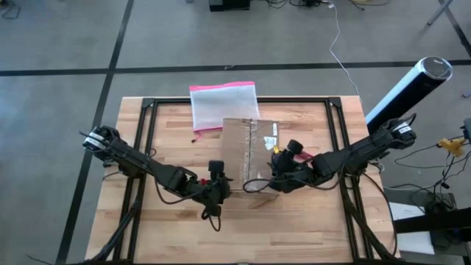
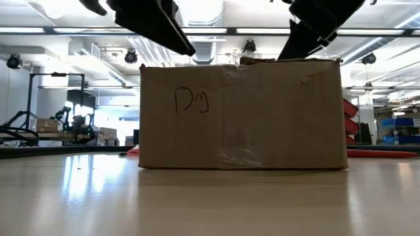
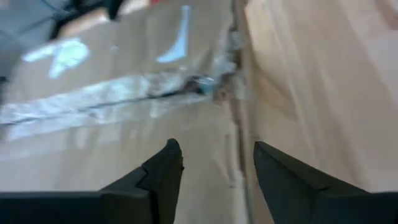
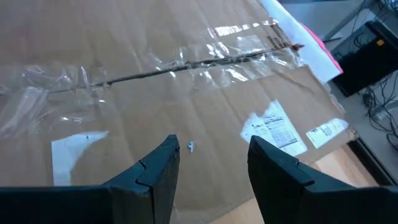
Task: Unpack boxes
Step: Open the cardboard box using the box cutter
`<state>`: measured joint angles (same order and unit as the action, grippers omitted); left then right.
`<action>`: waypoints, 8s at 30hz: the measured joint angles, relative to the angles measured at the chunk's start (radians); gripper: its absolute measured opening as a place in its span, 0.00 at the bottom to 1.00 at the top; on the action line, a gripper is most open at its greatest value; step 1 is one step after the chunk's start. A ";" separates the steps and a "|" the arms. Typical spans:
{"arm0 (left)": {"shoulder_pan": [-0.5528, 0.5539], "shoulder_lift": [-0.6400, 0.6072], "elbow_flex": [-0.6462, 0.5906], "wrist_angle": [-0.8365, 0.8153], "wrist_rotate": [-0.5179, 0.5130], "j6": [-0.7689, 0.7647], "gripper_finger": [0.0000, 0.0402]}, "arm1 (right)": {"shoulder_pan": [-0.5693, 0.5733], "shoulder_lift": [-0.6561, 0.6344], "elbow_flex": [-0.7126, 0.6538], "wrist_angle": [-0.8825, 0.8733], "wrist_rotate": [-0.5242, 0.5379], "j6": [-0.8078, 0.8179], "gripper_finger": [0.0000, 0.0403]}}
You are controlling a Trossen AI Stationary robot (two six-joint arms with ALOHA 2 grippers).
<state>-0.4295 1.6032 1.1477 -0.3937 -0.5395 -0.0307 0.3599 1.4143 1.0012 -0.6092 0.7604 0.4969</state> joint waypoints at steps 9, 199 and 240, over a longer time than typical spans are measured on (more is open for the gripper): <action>0.048 0.000 0.001 0.019 -0.067 0.083 0.50 | -0.049 0.079 0.000 0.025 -0.046 -0.038 0.39; -0.012 -0.050 -0.005 -0.267 0.339 -0.083 0.53 | -0.286 0.331 0.087 0.518 -0.626 -0.376 0.41; -0.008 0.025 -0.010 -0.327 -0.031 0.134 0.22 | -0.290 0.332 0.085 0.521 -0.653 -0.356 0.41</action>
<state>-0.4374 1.6280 1.1381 -0.7205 -0.5704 0.1038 0.0700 1.7462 1.0862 -0.0879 0.1074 0.1413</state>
